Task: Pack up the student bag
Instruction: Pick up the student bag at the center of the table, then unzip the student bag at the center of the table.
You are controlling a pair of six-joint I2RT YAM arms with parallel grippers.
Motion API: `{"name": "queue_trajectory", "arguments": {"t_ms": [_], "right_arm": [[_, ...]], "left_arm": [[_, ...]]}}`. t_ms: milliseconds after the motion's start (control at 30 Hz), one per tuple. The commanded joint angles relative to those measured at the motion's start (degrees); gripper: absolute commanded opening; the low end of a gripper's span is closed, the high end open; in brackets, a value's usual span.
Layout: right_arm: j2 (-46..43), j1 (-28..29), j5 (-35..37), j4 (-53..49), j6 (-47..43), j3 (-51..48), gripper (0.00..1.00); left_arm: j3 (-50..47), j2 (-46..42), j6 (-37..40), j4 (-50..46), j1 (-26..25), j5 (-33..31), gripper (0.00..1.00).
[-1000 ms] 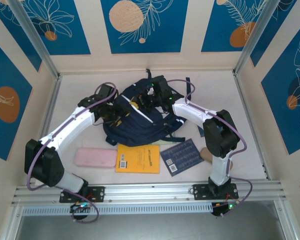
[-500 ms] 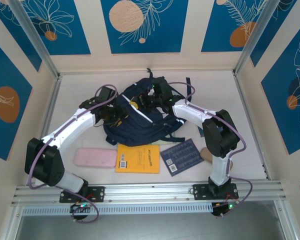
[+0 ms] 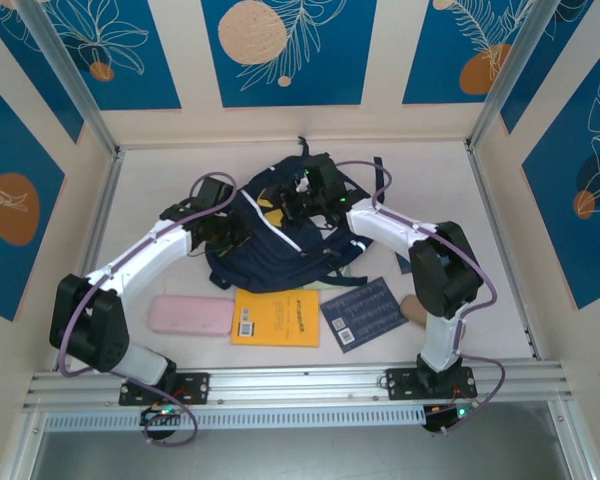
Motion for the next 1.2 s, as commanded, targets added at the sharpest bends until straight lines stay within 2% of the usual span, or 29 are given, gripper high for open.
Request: {"name": "queue_trajectory", "arguments": {"t_ms": [0,67,200,367,467,600,833,933,1167], "right_arm": [[-8.08,0.02,6.42,-16.36,-17.60,3.46,0.59],[-11.57,-0.06,12.65,-20.57,-25.67,1.21,0.60],[-21.79,-1.03,21.55,-17.53,-36.94,-10.75,0.58],[-35.87,0.78,26.67,-3.38,-51.66,-30.70,0.43],[-41.31,1.96,27.29,3.49,-55.55,-40.74,0.33],[-41.65,2.63,25.81,4.76,-55.67,-46.01,0.29],[-39.57,2.75,28.25,9.04,-57.56,-51.19,0.27],[-38.57,3.22,26.39,15.19,-59.06,-53.67,0.31],[-33.70,3.74,29.15,26.93,-61.00,-56.98,0.32]], "left_arm": [[-0.30,-5.38,0.57,3.12,2.19,-3.16,0.00],[0.55,-6.64,0.24,3.41,2.94,-2.48,0.00],[4.68,-6.59,-1.18,2.19,3.85,0.95,0.00],[8.19,-6.61,-4.26,2.92,4.12,4.77,0.00],[9.63,-6.62,-6.21,4.21,4.40,7.28,0.00],[10.89,-6.65,-8.67,5.86,4.71,9.50,0.00],[12.32,-5.57,-10.92,6.60,4.83,11.73,0.00],[12.59,-5.40,-11.73,6.77,4.79,12.38,0.00],[12.16,-6.03,-12.94,7.13,4.82,13.31,0.00]]}}
